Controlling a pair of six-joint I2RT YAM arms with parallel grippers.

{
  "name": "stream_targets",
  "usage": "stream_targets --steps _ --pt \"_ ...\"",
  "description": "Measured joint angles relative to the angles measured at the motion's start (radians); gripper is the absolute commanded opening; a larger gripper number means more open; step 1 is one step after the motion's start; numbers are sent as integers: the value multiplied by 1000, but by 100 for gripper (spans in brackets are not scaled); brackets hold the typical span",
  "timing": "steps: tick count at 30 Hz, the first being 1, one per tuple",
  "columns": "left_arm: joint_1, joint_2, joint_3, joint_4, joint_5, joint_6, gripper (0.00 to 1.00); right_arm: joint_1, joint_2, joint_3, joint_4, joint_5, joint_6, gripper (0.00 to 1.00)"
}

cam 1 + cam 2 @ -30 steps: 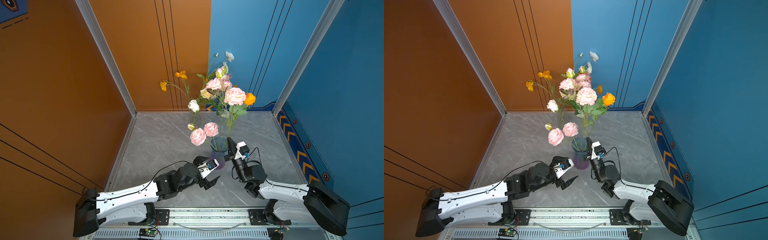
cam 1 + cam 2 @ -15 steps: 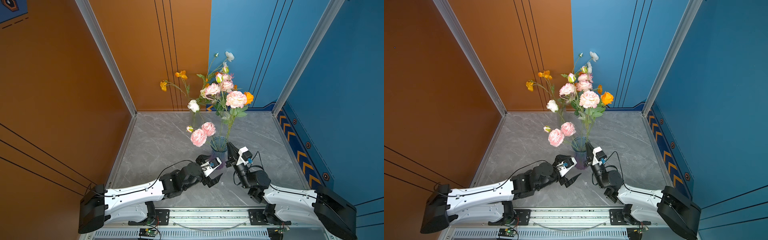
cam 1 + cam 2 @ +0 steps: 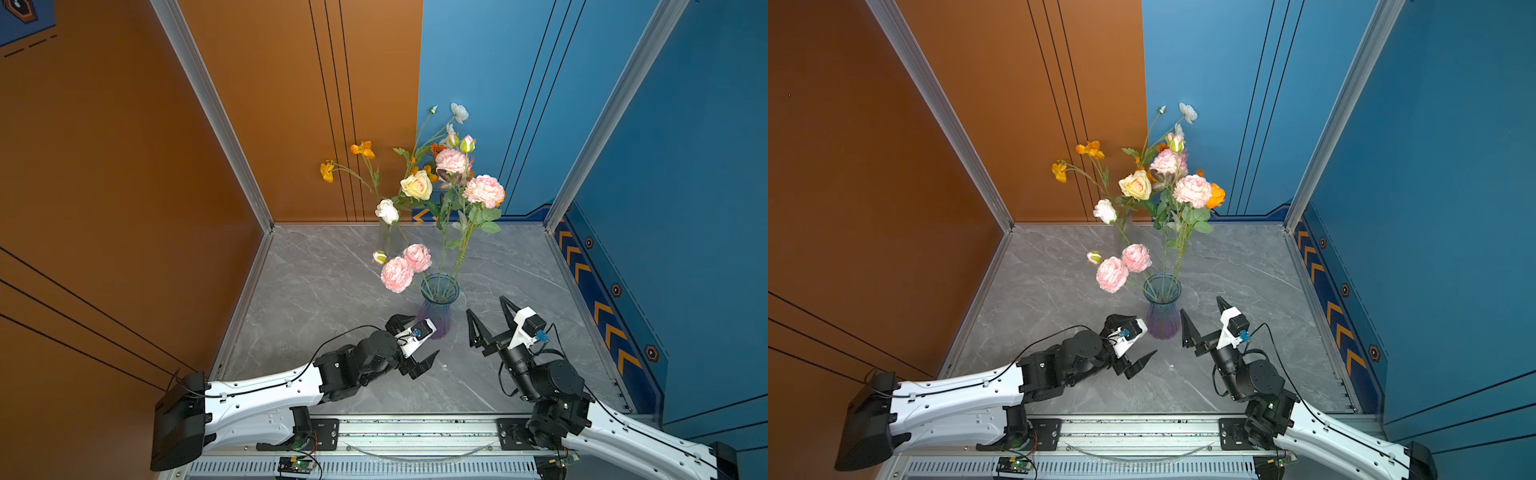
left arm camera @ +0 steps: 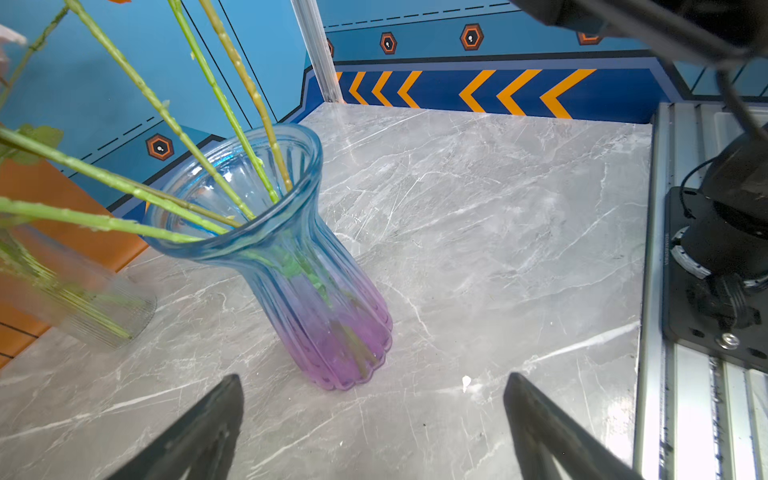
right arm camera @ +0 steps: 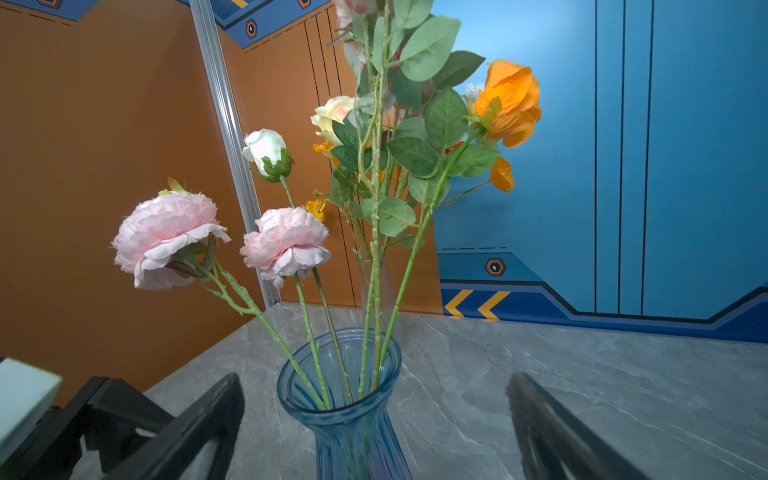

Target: Arrange the flowers into the vase

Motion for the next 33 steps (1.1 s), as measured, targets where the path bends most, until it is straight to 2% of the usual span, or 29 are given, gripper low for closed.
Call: stream_targets --steps 3,6,11,15,20,26,33 --pt "0 34 -19 79 -35 -6 98 -28 -61 3 -216 -29 52 100" --pt "6 91 -26 141 -57 -6 98 -64 -56 3 -360 -85 100 100" --pt "11 135 -25 181 -57 -7 98 -120 111 25 -410 -223 135 100" --pt "11 108 -26 185 -49 -11 98 -172 280 70 -359 -375 118 100" --pt "13 15 -26 112 -1 -17 98 -292 477 154 -247 -596 91 100" --pt "20 -52 -24 -18 53 -17 98 -352 591 176 -92 -698 68 100" --pt "34 -90 -24 -84 61 -17 98 -404 745 192 93 -782 66 100"
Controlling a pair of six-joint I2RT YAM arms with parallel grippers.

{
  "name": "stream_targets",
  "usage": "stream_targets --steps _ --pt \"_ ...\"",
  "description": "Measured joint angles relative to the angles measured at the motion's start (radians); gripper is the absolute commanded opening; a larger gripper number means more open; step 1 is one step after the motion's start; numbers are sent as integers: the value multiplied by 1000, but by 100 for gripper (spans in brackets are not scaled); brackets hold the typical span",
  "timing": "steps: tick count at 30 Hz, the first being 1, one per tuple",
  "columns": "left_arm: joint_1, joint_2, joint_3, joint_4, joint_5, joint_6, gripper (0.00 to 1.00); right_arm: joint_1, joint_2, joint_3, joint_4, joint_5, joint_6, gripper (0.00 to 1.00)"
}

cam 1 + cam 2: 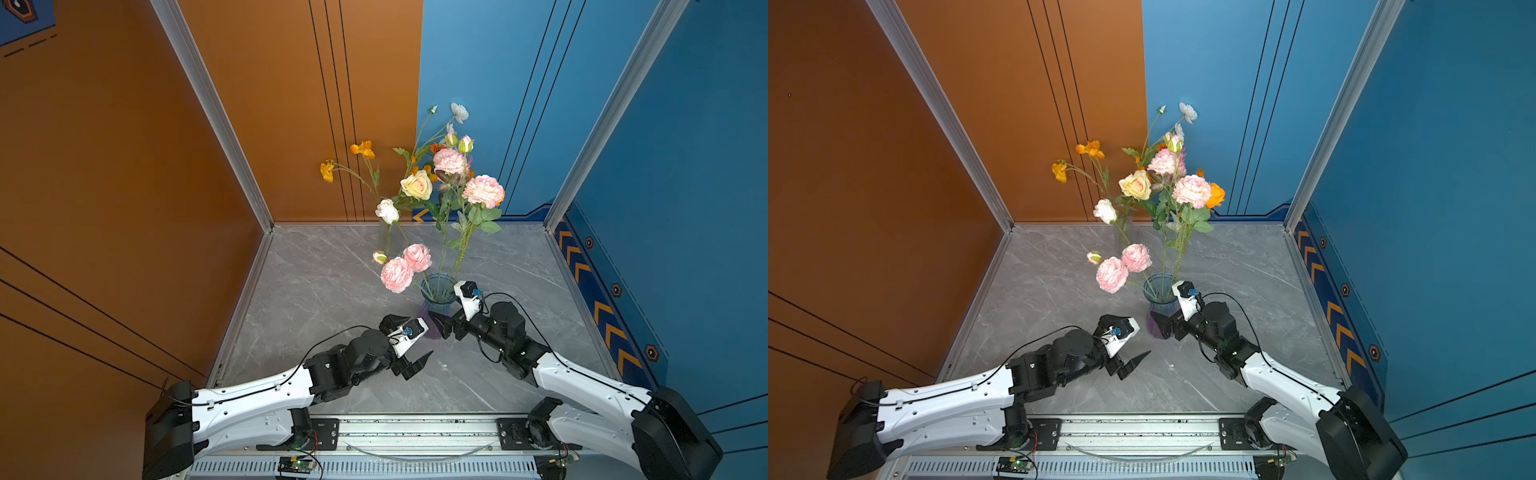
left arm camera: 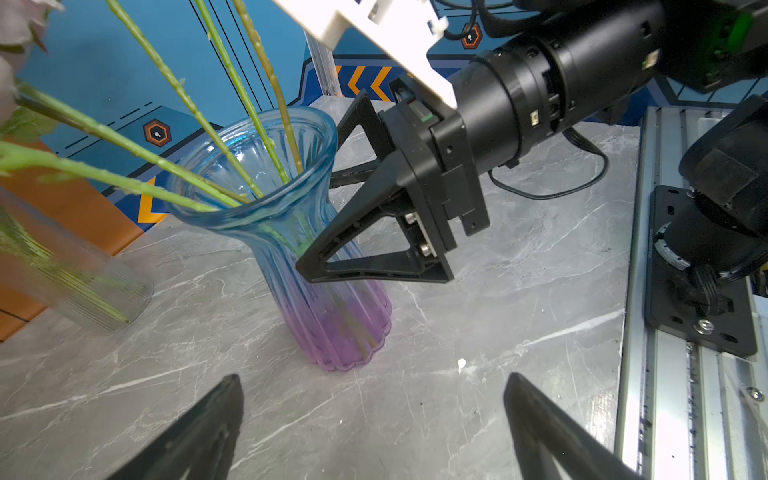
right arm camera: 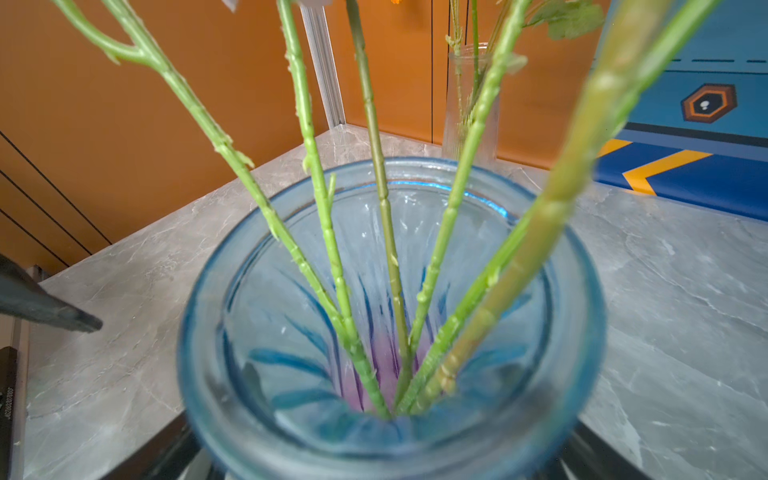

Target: Arrange the flowers into the vase

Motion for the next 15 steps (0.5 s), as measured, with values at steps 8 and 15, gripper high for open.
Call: stream_targets --steps 8,15 --pt "1 -1 1 -26 7 0 98 -12 134 0 184 -35 -3 100" --pt "1 1 7 -30 19 0 98 -15 274 -7 390 -36 -11 90"
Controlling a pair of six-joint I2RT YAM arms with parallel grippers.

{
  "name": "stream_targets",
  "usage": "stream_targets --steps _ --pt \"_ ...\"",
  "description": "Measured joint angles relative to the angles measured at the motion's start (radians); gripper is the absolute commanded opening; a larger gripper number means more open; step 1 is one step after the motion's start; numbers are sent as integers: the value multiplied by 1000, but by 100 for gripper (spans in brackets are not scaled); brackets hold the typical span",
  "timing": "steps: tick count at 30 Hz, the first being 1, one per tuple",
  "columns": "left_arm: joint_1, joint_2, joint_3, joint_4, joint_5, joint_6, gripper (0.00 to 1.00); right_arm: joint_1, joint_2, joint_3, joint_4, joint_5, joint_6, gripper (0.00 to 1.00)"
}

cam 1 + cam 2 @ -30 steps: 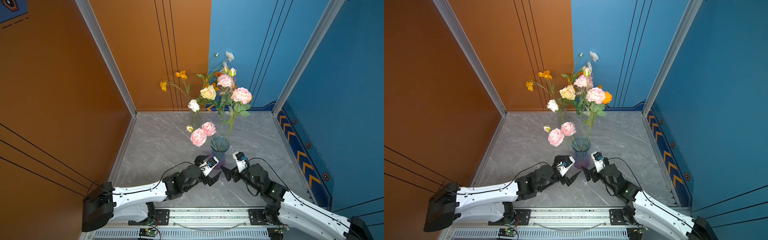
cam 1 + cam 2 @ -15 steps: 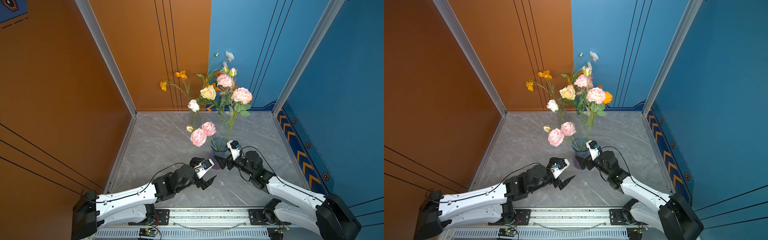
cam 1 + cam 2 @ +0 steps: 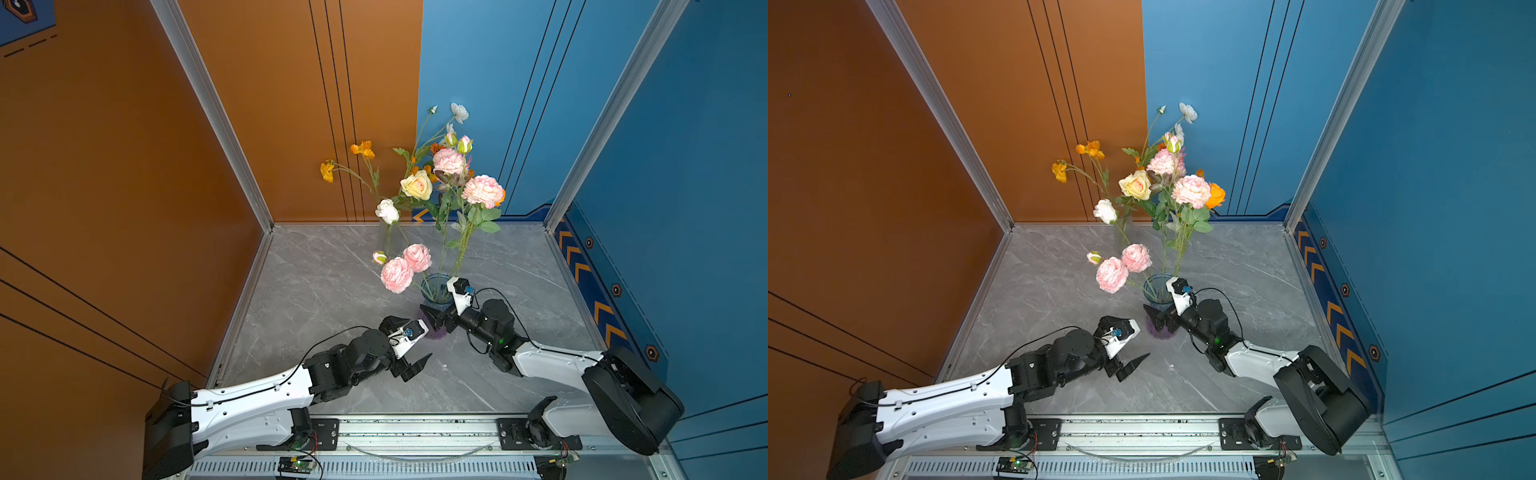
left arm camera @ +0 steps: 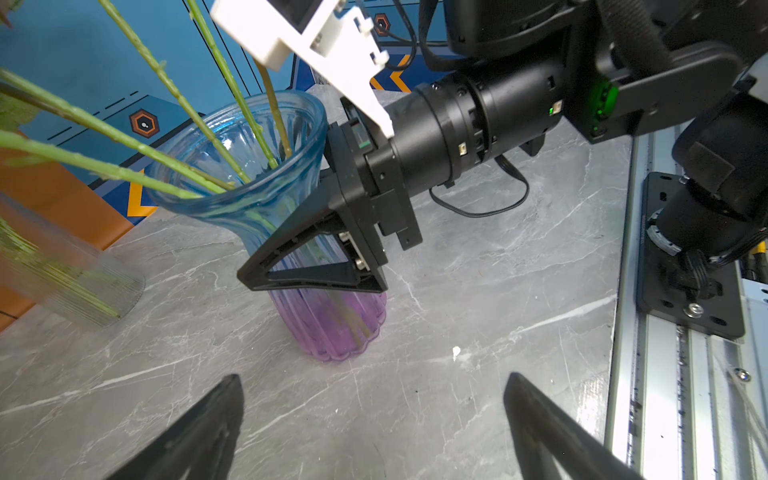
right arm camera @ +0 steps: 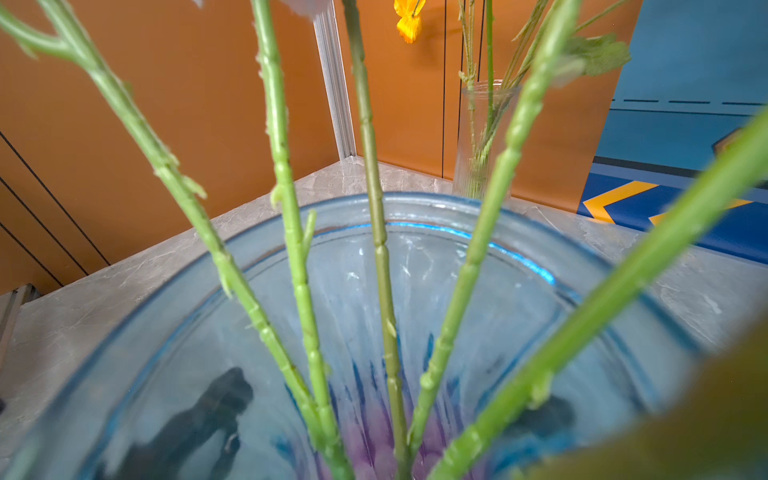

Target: Arrange the flowers into the vase

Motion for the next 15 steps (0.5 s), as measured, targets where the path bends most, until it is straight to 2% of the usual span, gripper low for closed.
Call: stream_targets --steps 5,10,15 --pt "0 3 0 0 4 0 98 -4 66 -7 106 -4 6 73" --pt "0 4 1 -4 6 0 98 -6 74 -7 142 -2 -3 44" --pt "5 5 11 -8 8 0 98 -6 69 -8 138 -2 -1 40"
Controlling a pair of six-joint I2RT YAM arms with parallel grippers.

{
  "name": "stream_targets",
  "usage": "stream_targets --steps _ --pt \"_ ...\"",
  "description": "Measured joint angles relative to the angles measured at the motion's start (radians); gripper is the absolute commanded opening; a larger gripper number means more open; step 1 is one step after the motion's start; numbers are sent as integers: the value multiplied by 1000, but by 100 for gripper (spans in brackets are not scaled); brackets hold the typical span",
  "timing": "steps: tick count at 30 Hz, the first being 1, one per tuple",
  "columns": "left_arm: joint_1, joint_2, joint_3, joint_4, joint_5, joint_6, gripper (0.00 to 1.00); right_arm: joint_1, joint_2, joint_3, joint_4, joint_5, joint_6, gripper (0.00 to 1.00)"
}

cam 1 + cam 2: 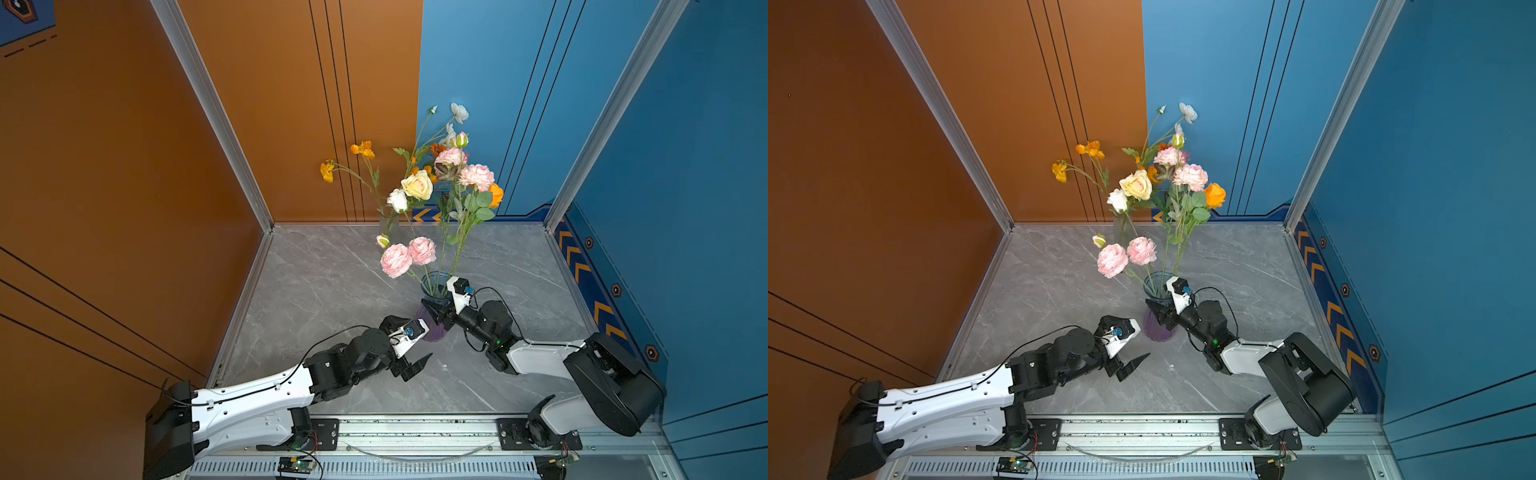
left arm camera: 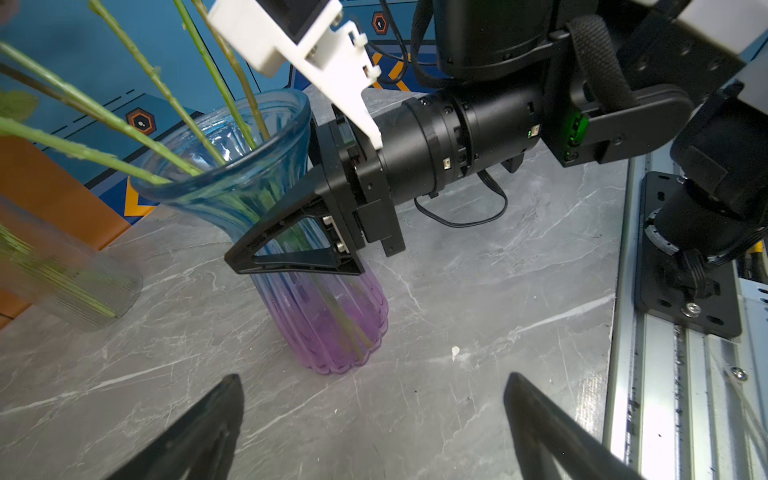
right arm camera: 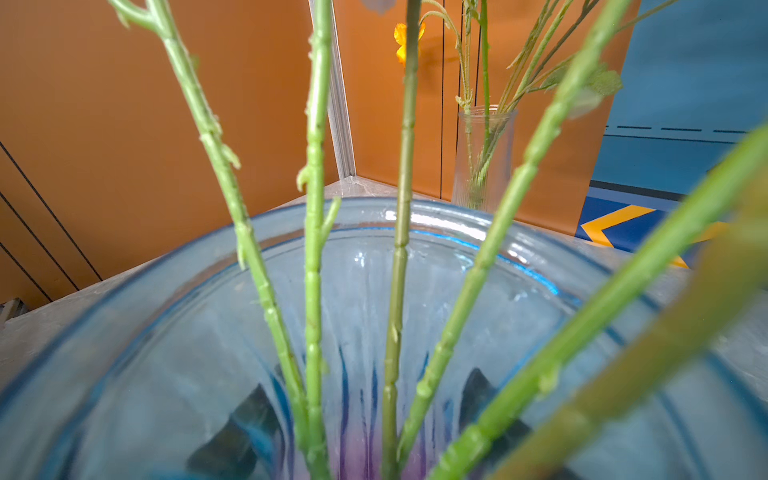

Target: Arrange the flowers into the vase

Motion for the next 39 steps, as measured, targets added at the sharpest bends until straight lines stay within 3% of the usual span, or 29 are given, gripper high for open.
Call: stream_targets --steps 2,5,16,29,33,39 --pt "0 0 5 0 2 0 98 0 -11 -3 -11 1 -4 38" --pt "0 0 12 -2 7 9 98 -1 -42 -6 -52 21 -17 26" --pt "12 39 93 -30 22 61 98 -54 -172 -5 -212 136 -126 21" --pt "13 65 95 -40 45 64 98 -53 -623 132 -594 70 -142 19" --pt "13 69 114 -44 56 70 98 -57 -682 169 -651 150 -174 19" --pt "13 89 184 -58 77 105 98 -140 -589 200 -665 309 -207 18"
